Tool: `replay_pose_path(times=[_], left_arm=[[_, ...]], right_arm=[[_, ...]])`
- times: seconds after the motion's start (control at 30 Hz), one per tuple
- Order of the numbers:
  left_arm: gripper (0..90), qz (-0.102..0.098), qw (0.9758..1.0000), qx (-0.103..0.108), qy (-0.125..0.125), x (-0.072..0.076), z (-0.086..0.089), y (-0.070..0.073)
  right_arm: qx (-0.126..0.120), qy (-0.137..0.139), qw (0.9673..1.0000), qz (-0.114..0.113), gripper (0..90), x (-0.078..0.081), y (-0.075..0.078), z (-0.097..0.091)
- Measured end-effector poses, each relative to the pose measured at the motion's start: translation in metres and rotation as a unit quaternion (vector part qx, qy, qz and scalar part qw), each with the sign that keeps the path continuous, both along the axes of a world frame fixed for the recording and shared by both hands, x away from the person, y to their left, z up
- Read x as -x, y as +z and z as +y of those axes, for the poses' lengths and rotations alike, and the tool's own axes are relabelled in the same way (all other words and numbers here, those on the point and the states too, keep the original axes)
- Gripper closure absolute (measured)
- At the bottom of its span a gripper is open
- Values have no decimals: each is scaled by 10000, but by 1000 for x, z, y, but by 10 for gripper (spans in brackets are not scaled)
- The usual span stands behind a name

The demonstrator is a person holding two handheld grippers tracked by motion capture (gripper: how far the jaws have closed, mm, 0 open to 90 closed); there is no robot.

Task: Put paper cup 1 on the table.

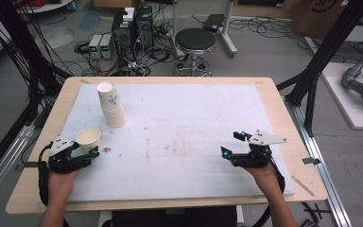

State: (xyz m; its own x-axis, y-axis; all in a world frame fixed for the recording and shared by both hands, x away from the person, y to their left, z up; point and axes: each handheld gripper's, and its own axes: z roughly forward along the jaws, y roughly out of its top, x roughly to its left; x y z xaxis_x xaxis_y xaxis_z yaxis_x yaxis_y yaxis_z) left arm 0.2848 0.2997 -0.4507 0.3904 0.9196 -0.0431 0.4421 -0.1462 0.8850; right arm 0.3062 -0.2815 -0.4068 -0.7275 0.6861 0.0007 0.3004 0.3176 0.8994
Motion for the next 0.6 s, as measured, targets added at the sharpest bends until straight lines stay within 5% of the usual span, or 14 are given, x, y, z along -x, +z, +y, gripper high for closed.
replay_pose_path(times=[0.37, 0.6], left_arm=[[209, 270, 9993, 212, 137, 9, 3, 0], [167, -48, 9988, 357, 323, 28, 11, 11]], right_arm=[[-11, 3, 10000, 9, 220, 1, 1, 1], [-49, -5, 10000, 25, 220, 2, 2, 0]])
